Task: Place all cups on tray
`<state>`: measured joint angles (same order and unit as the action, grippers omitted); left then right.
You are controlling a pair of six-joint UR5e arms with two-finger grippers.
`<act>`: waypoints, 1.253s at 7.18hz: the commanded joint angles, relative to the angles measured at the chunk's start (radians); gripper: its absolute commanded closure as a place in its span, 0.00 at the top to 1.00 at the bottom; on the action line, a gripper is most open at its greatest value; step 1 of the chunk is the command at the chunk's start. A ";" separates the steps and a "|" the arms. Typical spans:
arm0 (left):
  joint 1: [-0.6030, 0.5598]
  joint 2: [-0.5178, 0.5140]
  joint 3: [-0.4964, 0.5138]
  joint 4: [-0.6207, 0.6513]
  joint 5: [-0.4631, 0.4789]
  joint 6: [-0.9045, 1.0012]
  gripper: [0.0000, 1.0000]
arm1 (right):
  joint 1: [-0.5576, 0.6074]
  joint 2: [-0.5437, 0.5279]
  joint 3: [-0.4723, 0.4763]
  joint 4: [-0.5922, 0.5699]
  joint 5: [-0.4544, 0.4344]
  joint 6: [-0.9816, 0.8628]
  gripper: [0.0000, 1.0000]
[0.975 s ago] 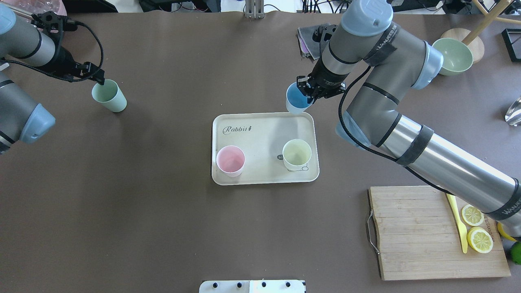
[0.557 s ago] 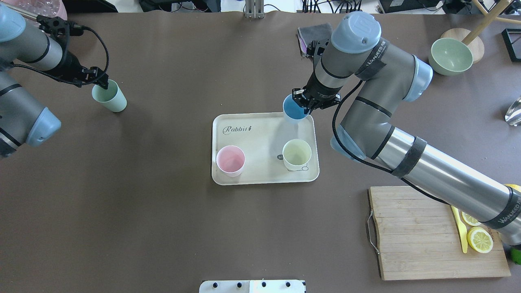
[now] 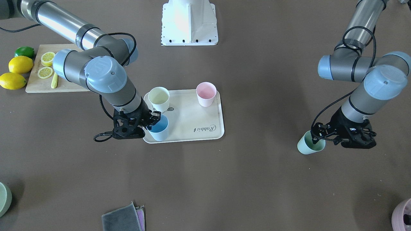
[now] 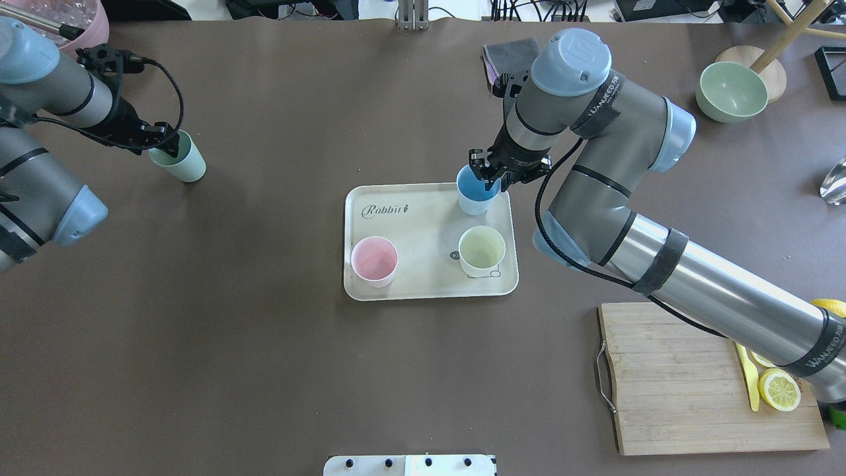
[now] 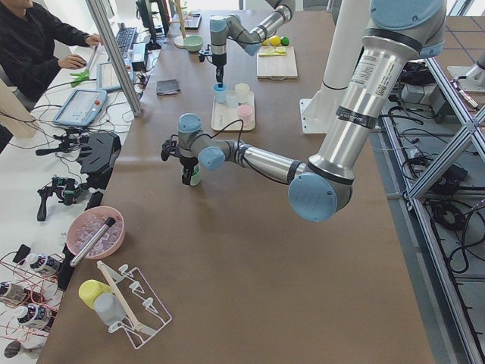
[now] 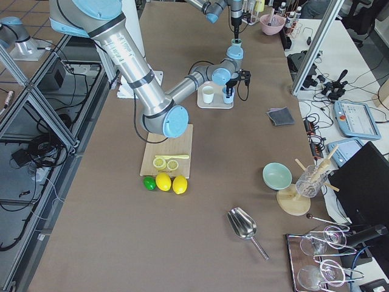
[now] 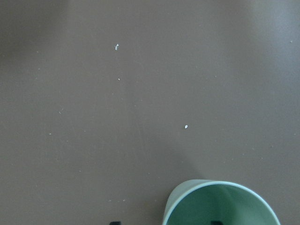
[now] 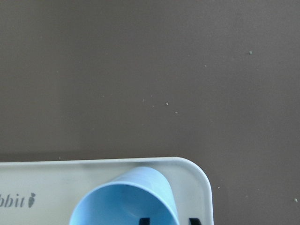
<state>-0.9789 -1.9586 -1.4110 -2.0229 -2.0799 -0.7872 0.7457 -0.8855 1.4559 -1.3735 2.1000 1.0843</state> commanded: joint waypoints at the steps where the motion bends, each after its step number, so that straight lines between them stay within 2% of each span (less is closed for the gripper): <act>1: 0.045 -0.017 0.000 -0.002 0.026 -0.044 0.00 | 0.032 0.000 0.008 -0.004 0.008 -0.003 1.00; 3: 0.031 -0.037 0.000 0.016 0.017 -0.044 0.00 | 0.072 0.011 0.011 -0.033 0.035 -0.015 1.00; 4: 0.007 -0.084 -0.005 0.057 0.011 -0.046 0.00 | 0.098 0.010 0.027 -0.059 0.047 -0.018 1.00; 5: 0.003 -0.148 -0.020 0.152 -0.020 -0.053 0.00 | 0.128 0.005 0.030 -0.085 0.076 -0.042 1.00; 6: 0.008 -0.172 -0.054 0.185 -0.020 -0.119 0.00 | 0.148 -0.012 0.034 -0.100 0.078 -0.091 1.00; 9: 0.136 -0.282 -0.060 0.185 -0.011 -0.367 0.00 | 0.214 -0.079 0.037 -0.104 0.083 -0.211 1.00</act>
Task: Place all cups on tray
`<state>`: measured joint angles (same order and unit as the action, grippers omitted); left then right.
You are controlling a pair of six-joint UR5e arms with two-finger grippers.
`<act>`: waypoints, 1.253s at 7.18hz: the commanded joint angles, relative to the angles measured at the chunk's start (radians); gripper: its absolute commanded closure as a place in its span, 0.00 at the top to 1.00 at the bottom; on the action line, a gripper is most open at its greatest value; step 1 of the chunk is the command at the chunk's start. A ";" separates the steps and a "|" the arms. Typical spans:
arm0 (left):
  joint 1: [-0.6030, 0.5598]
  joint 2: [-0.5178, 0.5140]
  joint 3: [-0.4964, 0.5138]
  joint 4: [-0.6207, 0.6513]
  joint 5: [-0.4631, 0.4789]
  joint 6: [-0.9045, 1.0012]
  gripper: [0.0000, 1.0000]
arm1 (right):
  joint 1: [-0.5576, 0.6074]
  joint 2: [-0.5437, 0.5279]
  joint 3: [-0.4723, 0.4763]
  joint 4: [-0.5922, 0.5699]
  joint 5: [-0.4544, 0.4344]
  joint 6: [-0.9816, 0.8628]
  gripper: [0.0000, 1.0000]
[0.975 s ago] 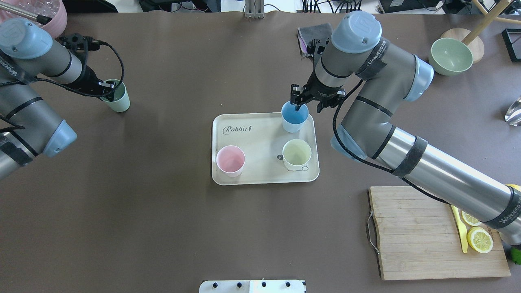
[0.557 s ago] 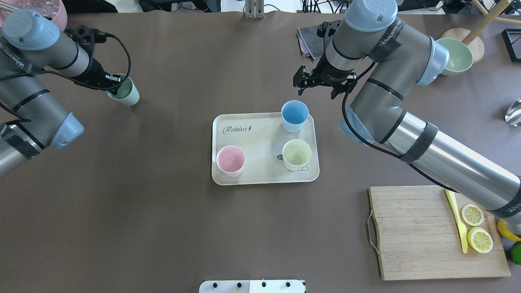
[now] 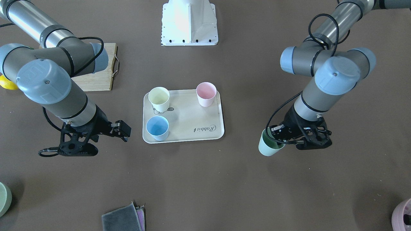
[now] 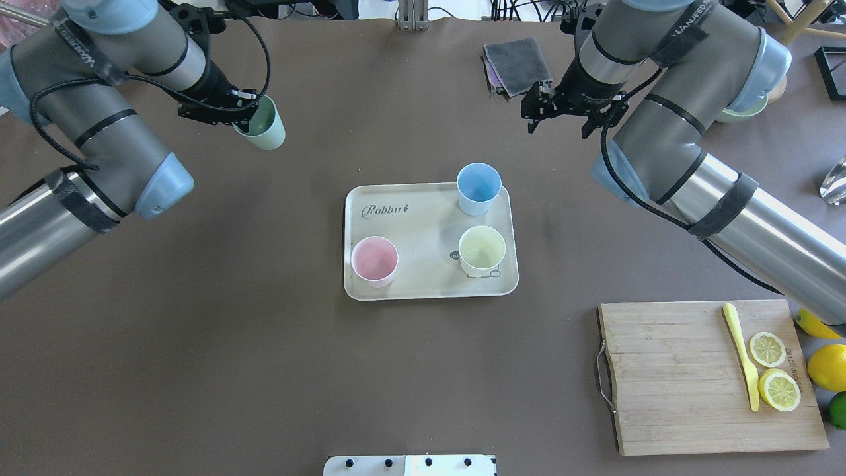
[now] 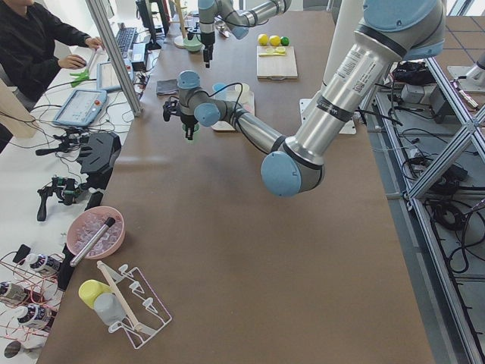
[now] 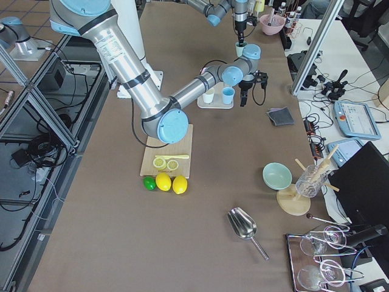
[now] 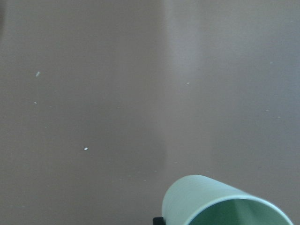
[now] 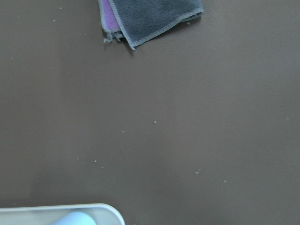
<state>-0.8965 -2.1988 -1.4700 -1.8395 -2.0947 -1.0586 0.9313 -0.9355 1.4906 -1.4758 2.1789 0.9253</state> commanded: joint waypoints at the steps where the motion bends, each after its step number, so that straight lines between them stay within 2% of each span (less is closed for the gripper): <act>1: 0.092 -0.061 -0.001 0.002 0.012 -0.153 0.00 | 0.061 -0.057 0.002 -0.001 0.021 -0.109 1.00; 3: 0.180 -0.093 0.005 0.003 0.085 -0.213 0.00 | 0.092 -0.091 0.002 0.000 0.042 -0.144 1.00; 7: 0.280 -0.099 0.026 0.002 0.174 -0.224 0.00 | 0.093 -0.106 0.007 0.008 0.038 -0.144 1.00; 8: 0.281 -0.099 0.033 0.000 0.177 -0.222 0.00 | 0.095 -0.106 0.008 0.008 0.036 -0.144 1.00; 9: 0.287 -0.098 0.037 0.000 0.177 -0.221 0.04 | 0.098 -0.106 0.014 0.006 0.039 -0.144 1.00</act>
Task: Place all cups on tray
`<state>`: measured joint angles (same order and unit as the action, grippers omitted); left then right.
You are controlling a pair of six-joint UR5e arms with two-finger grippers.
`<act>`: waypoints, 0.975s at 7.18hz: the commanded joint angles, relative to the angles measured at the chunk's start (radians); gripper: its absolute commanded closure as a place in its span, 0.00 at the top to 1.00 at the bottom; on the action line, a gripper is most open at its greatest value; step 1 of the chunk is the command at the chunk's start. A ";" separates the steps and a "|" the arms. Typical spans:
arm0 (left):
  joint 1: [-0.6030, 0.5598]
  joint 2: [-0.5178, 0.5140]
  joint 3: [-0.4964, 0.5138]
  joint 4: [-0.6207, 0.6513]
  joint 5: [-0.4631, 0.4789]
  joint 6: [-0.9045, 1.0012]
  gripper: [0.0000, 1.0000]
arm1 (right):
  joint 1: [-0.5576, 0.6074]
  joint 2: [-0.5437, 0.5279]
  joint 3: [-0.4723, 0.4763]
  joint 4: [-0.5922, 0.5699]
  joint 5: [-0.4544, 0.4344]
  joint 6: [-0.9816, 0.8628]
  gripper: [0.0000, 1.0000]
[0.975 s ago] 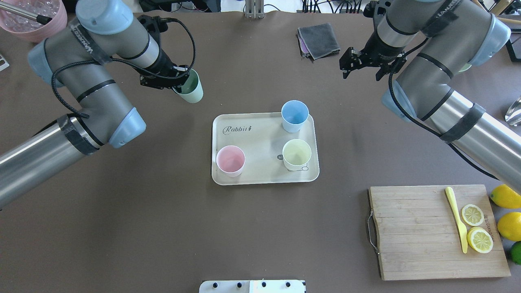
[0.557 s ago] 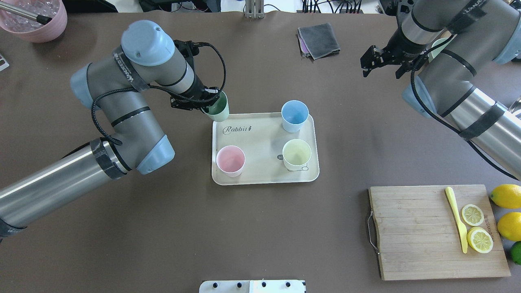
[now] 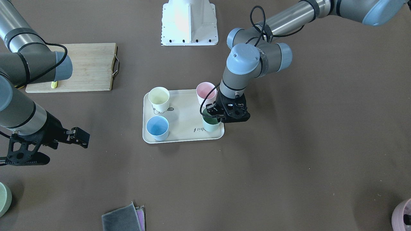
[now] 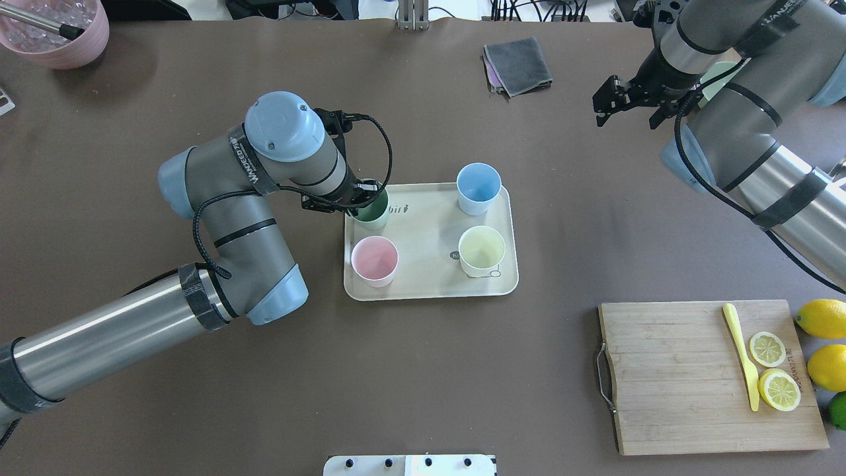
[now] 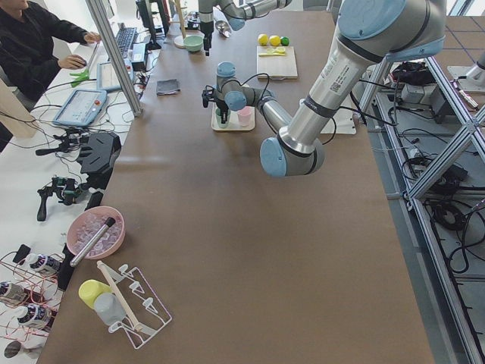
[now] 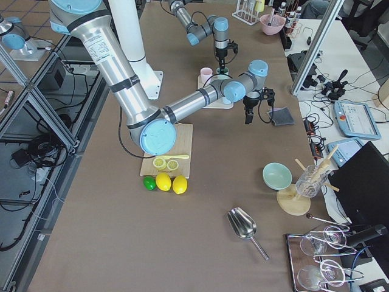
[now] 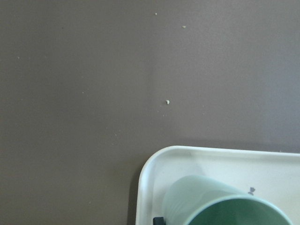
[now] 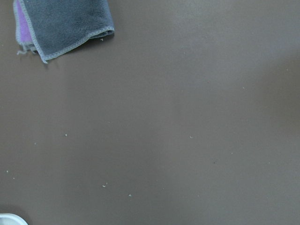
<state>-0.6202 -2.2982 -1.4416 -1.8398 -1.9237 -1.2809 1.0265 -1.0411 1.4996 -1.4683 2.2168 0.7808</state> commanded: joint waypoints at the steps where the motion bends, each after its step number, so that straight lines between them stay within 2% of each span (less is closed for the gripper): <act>1: 0.013 0.002 0.013 -0.002 0.018 0.008 0.95 | 0.003 -0.001 0.010 -0.006 0.001 0.000 1.00; 2: 0.014 0.002 0.000 0.001 0.049 0.009 0.98 | 0.004 -0.001 0.010 -0.006 0.001 0.000 1.00; 4: -0.065 0.005 -0.026 0.007 0.023 0.072 0.98 | 0.004 -0.031 0.022 -0.006 0.001 -0.002 1.00; 5: -0.132 0.006 -0.048 0.063 -0.057 0.145 0.98 | 0.009 -0.040 0.021 -0.006 0.000 -0.044 1.00; 7: -0.244 0.014 -0.101 0.151 -0.131 0.277 0.98 | 0.041 -0.079 0.018 -0.007 0.003 -0.135 1.00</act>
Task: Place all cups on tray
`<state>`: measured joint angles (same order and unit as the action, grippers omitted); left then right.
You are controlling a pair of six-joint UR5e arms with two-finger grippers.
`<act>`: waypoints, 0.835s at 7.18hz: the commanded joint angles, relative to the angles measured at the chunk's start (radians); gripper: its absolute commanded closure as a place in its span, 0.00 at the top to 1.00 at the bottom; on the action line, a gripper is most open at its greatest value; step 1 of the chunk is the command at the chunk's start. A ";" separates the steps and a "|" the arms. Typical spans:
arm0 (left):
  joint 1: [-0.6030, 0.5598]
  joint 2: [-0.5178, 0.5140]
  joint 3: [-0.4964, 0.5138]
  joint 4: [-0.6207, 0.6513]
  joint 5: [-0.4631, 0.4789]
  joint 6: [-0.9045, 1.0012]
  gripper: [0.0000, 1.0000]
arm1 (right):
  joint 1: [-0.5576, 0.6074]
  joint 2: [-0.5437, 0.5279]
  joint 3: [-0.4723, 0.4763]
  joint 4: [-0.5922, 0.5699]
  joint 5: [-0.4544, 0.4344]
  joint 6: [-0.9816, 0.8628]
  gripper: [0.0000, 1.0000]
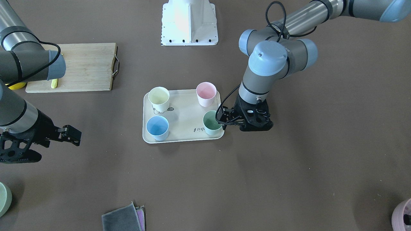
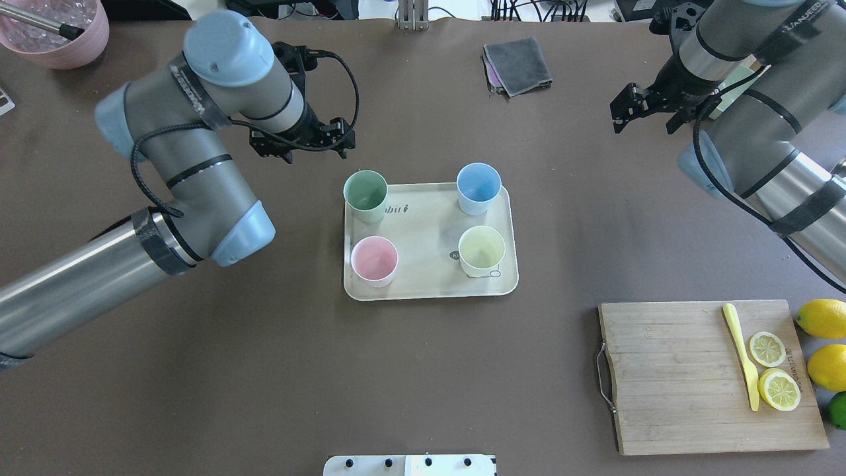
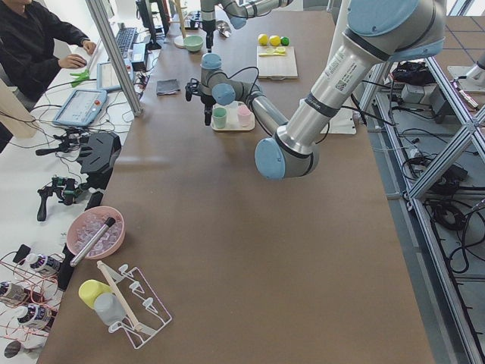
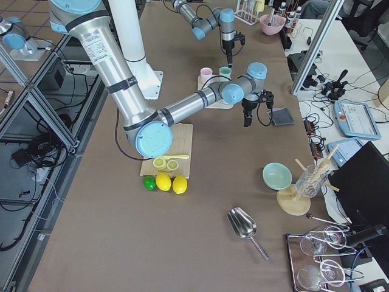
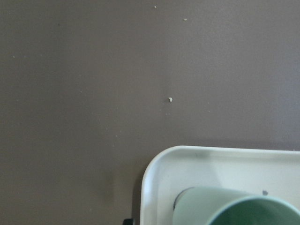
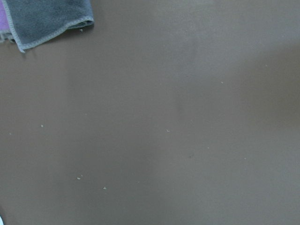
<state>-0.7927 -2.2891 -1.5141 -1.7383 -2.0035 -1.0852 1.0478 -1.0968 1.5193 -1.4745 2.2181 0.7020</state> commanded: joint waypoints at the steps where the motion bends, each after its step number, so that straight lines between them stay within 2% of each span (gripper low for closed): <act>1: -0.142 0.032 -0.037 0.052 -0.111 0.150 0.98 | 0.041 -0.040 -0.004 -0.003 0.002 -0.103 1.00; 3: -0.303 0.169 -0.089 0.040 -0.162 0.375 0.98 | 0.108 -0.118 -0.004 -0.001 0.021 -0.212 1.00; 4: -0.375 0.242 -0.090 0.036 -0.159 0.389 0.98 | 0.160 -0.167 -0.010 0.003 0.049 -0.287 1.00; 5: -0.419 0.334 -0.078 -0.086 -0.141 0.395 0.98 | 0.217 -0.214 -0.010 0.008 0.064 -0.333 1.00; 6: -0.460 0.380 -0.002 -0.215 -0.132 0.396 0.98 | 0.263 -0.241 -0.014 0.003 0.064 -0.399 1.00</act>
<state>-1.1925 -1.9877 -1.5779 -1.8137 -2.1473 -0.7010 1.2476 -1.2923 1.5092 -1.4698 2.2730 0.3821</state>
